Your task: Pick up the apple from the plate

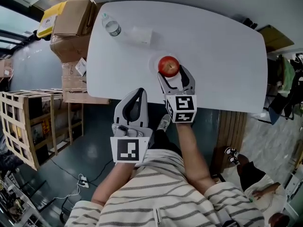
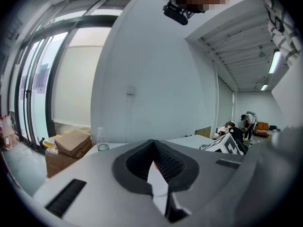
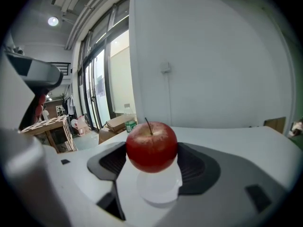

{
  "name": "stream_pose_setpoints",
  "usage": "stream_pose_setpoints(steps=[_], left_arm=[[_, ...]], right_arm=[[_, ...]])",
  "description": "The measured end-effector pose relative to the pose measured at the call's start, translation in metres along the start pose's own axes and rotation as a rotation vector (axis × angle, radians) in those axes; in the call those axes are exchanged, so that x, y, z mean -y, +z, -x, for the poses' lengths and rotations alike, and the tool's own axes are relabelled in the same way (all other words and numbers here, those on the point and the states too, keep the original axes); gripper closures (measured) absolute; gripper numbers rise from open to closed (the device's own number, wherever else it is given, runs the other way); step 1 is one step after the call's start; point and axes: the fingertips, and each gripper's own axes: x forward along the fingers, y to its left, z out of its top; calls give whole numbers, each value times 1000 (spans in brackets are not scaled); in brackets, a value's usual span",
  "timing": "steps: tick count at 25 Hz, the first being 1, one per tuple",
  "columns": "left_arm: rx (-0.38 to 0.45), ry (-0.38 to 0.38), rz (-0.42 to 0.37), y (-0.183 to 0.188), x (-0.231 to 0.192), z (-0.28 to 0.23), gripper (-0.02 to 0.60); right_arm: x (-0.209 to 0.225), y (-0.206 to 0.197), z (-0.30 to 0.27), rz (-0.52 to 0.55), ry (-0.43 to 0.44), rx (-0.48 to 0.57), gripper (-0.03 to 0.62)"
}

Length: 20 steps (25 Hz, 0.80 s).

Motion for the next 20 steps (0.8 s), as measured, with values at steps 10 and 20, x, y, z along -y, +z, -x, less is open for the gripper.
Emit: stream_pose_setpoints(steps=[10, 20], left_arm=[[66, 28, -9, 26, -1, 14, 577], [131, 42, -23, 56, 0, 29, 577]], right_arm=[[-21, 49, 48, 22, 9, 79, 240], [-41, 117, 90, 39, 27, 193, 240]])
